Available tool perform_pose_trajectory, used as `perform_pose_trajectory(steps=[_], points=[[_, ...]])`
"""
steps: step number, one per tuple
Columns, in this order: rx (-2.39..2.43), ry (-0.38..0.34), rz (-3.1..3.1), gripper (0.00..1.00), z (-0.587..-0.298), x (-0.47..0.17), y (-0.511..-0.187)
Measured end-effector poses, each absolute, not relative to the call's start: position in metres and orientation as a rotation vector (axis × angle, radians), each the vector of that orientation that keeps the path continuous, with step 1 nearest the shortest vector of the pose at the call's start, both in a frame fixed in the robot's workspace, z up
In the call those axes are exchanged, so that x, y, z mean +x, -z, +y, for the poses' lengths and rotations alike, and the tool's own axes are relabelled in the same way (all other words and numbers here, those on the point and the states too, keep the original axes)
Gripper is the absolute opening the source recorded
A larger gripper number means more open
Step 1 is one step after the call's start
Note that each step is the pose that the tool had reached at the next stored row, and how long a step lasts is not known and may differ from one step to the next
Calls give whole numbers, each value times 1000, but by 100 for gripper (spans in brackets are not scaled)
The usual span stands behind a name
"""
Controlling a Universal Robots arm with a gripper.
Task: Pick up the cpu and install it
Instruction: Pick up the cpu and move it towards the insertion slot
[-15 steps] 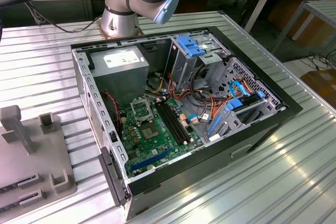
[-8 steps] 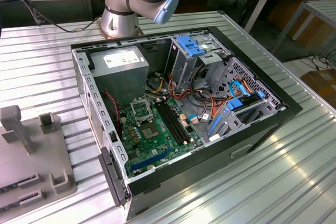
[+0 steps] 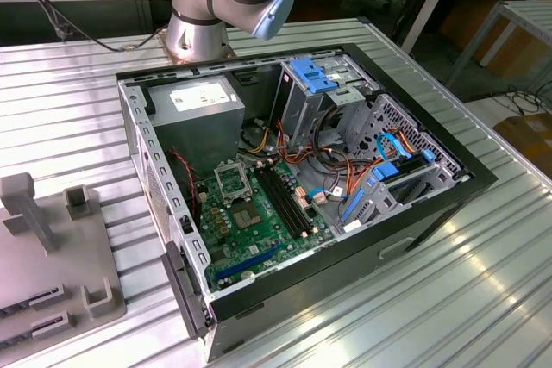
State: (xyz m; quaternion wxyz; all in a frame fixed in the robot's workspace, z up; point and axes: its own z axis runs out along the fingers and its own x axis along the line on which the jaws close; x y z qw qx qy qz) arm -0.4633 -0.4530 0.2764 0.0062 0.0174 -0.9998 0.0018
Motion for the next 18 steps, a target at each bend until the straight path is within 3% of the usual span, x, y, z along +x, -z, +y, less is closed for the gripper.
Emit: perform_pose_trajectory(steps=[18], points=[[54,-5,-3120,47,-453,-463,-293]])
